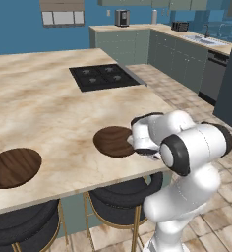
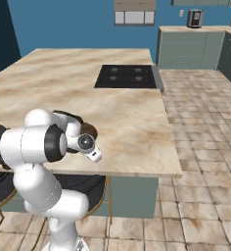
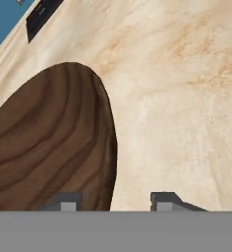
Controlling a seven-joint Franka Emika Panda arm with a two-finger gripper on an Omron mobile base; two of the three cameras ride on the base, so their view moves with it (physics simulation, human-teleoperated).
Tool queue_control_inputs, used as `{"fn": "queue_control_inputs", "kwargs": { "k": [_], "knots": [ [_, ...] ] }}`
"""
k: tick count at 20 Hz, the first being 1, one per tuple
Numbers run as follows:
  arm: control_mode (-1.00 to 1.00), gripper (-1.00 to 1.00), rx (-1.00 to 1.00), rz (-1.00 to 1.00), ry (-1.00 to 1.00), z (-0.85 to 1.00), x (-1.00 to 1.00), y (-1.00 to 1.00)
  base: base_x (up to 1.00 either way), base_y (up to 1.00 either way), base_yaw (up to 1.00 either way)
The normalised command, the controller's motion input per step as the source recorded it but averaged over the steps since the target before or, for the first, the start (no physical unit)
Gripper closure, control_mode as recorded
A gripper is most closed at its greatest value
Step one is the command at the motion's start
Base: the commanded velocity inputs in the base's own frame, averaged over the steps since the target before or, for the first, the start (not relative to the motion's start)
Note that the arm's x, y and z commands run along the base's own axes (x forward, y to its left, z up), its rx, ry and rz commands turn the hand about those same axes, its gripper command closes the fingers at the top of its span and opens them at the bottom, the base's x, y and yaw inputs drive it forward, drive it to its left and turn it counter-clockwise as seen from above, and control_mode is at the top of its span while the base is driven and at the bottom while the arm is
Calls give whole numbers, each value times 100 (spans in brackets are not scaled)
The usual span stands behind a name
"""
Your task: Pick up the bowls from the cabinet and place each bowl in front of a stool on the dining counter.
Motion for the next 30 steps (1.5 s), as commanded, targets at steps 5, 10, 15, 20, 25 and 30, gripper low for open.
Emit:
{"fn": "queue_control_inputs", "kwargs": {
  "k": [5,10,15,20,25,30],
  "knots": [
    [-100,-100,0,0,-8,75,-32,0,0,0,0],
    [-100,-100,0,0,-6,99,-18,-14,0,0,0],
    [-100,-100,0,0,0,100,-15,-33,0,0,0],
    [-100,-100,-1,0,13,100,-16,-40,0,0,0],
    [-100,-100,-5,0,20,100,-24,-34,0,0,0],
    [-100,-100,-7,0,27,100,-41,-34,0,0,0]
  ]
}}
